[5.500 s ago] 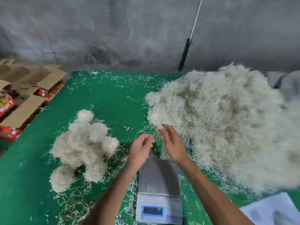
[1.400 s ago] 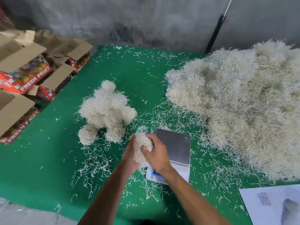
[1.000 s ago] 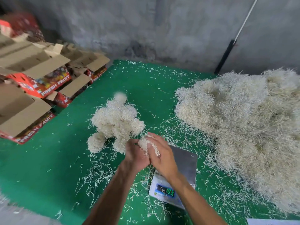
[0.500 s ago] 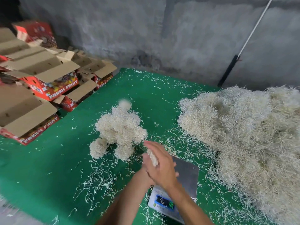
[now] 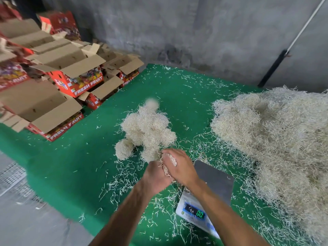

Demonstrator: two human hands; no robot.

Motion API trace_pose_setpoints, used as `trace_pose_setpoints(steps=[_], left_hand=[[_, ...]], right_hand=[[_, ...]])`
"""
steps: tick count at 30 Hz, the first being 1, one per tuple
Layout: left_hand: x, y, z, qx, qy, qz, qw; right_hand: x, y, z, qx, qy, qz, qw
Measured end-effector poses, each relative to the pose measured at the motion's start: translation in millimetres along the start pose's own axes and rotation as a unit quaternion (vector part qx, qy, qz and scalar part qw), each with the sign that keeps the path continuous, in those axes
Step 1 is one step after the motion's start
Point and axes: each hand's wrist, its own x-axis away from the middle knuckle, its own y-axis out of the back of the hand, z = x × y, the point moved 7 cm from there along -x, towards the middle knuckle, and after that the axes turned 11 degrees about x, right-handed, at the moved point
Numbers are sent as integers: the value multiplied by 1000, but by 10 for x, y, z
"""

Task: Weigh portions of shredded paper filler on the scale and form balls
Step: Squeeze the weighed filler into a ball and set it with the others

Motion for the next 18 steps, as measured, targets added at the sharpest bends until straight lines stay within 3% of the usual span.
trace_pose_setpoints(steps=[2, 3, 5, 6, 7, 8, 10, 11, 12, 13, 14, 15, 16, 18], left_hand=[[-150, 317, -27, 137, 6, -67, 988], [-179, 382, 8, 197, 15, -57, 979], [-110, 693, 3, -103, -69, -108, 986], [-33, 686, 29, -268, -121, -108, 950], [-64, 709, 175, -342, -156, -101, 921], [-23, 753, 184, -367, -144, -102, 913], [-70, 930, 79, -229, -140, -133, 954], [-107, 1027, -3, -76, -102, -152, 980], [-154, 1076, -105, 83, -85, -141, 983], [-228, 1087, -162, 303, -57, -103, 946], [-252, 1030, -229, 446, -36, -44, 893], [-300, 1017, -234, 561, 9, -38, 827], [-327, 996, -242, 601, 40, -42, 797], [-343, 940, -194, 564, 76, -62, 820]], right_hand=[[85, -209, 160, -7, 54, 4, 998], [152, -362, 246, -11, 63, 17, 998], [206, -657, 324, -35, 19, 61, 997], [200, -775, 337, -44, -10, 88, 995], [169, -860, 337, -48, -33, 112, 992], [132, -916, 323, -48, -56, 132, 988], [45, -963, 277, -62, -104, 135, 983], [0, -958, 253, -83, -130, 119, 981], [-33, -950, 239, -114, -154, 101, 976], [-59, -941, 228, -147, -167, 85, 971], [-77, -931, 210, -168, -174, 74, 968], [-79, -925, 197, -171, -176, 69, 967], [-69, -934, 179, -163, -175, 68, 969], [-34, -973, 104, -130, -183, 81, 971]])
